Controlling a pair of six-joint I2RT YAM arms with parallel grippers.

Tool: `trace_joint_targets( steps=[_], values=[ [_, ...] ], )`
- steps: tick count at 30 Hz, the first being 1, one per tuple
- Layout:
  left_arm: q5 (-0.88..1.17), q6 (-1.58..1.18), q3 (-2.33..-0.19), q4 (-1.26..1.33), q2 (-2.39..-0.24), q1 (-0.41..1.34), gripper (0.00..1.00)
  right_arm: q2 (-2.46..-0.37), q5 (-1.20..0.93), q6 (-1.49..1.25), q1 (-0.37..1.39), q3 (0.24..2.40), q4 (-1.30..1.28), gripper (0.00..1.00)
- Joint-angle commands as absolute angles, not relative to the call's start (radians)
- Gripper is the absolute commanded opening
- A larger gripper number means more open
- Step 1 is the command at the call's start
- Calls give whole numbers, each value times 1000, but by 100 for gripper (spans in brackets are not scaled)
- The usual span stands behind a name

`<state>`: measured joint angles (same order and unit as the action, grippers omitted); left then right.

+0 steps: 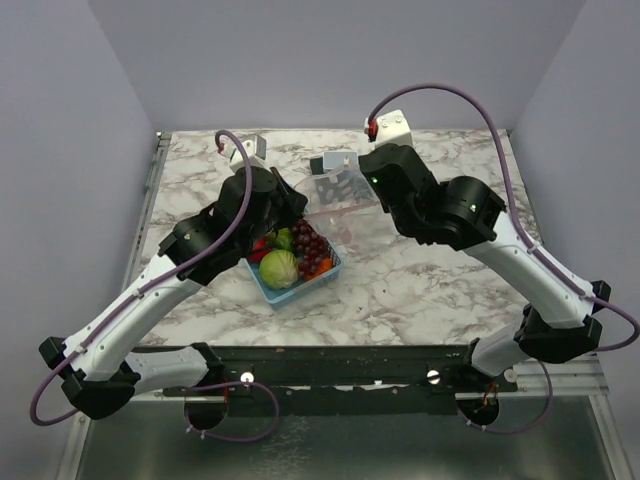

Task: Place the food in the zip-top bag and seal the zipper
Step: Open the zipper of the food storage bag at the center of the board, then adjust the bin at the center of the board.

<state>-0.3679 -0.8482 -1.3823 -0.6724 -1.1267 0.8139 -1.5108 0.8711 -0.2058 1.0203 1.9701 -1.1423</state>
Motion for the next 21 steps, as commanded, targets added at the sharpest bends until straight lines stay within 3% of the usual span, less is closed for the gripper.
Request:
trace_joint_targets(
  steps=[1, 12, 21],
  values=[
    [-398, -753, -1469, -759, -1133, 807, 0, -1467, 904, -147, 1012, 2008, -1128, 1],
    [-327, -571, -1651, -801, -1161, 806, 0, -1463, 658, -152, 1013, 2025, -922, 1],
    [-437, -464, -1822, -940, -1175, 807, 0, -1534, 506, -160, 1012, 2071, -724, 0]
  ],
)
